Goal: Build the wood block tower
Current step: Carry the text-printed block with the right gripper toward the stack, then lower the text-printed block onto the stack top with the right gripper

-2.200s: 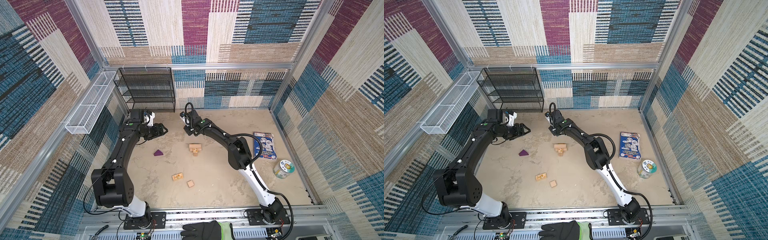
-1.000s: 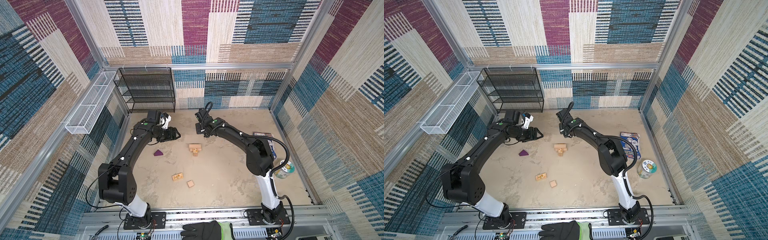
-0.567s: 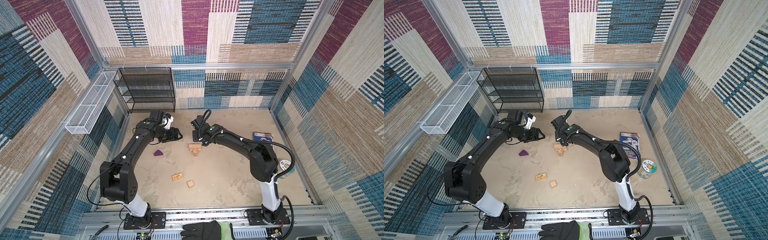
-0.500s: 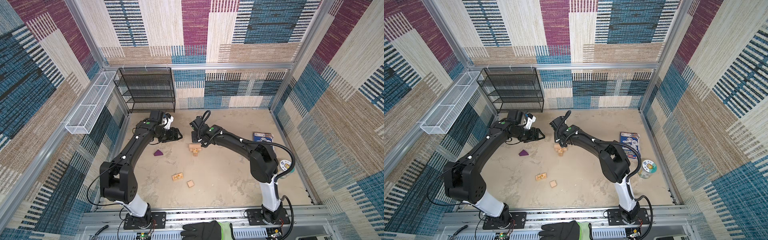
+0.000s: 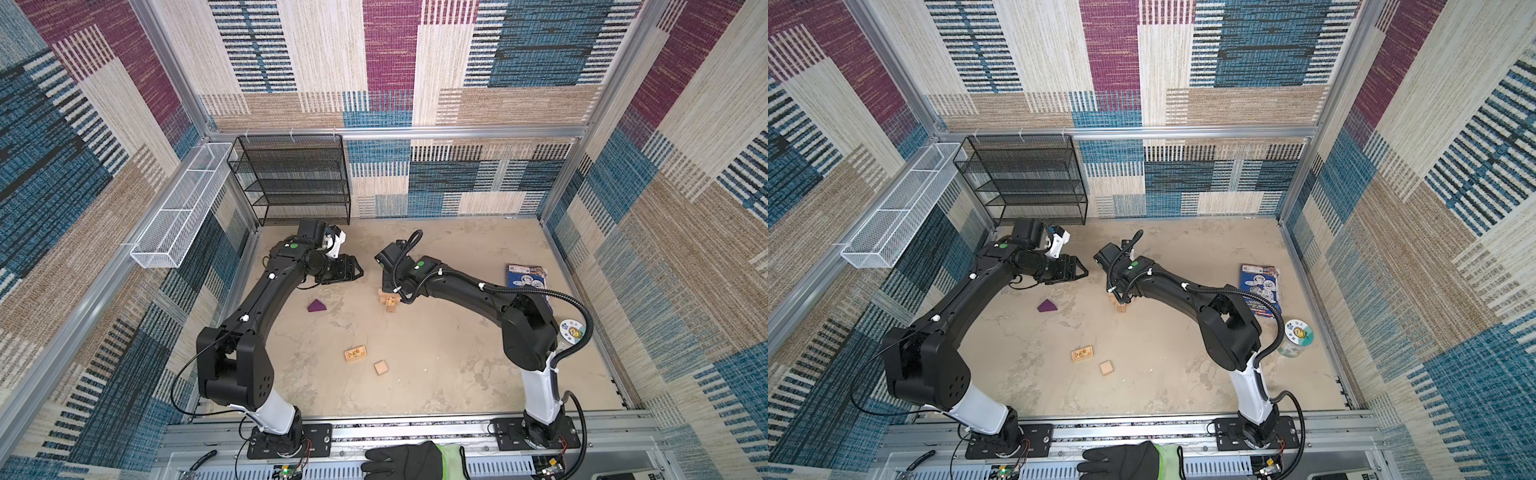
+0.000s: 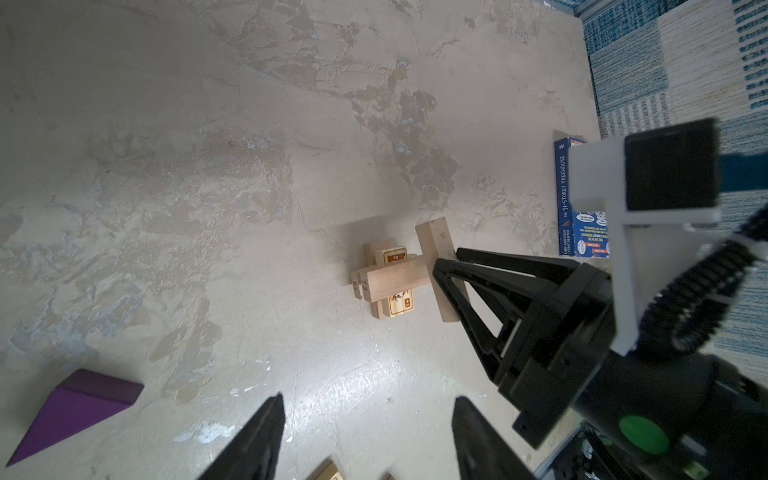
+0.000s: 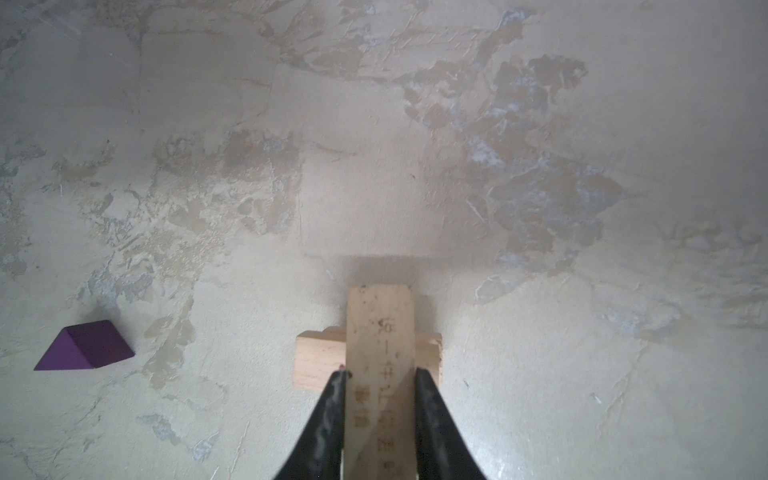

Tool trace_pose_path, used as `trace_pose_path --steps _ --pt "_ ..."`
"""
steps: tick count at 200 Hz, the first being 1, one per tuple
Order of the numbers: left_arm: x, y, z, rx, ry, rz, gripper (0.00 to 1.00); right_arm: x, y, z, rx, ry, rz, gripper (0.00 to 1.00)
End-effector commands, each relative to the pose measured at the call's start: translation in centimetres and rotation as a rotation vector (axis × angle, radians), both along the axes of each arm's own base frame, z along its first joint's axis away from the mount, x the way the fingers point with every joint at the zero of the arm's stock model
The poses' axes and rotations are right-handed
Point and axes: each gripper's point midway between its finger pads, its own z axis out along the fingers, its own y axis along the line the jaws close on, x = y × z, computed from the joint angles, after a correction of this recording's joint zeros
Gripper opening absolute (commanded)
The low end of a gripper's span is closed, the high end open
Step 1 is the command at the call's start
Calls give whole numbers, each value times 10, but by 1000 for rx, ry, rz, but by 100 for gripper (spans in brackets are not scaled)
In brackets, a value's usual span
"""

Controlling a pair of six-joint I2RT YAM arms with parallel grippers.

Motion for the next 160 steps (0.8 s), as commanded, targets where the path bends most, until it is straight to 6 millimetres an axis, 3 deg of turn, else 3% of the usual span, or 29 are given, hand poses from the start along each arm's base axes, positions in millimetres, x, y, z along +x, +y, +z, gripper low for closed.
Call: trace_pose_path --steps 1,160 --pt "-1 0 3 10 -12 -15 69 -4 -3 -1 1 7 -44 0" --pt "-1 0 1 8 -4 -17 69 -4 6 -19 -30 26 -50 0"
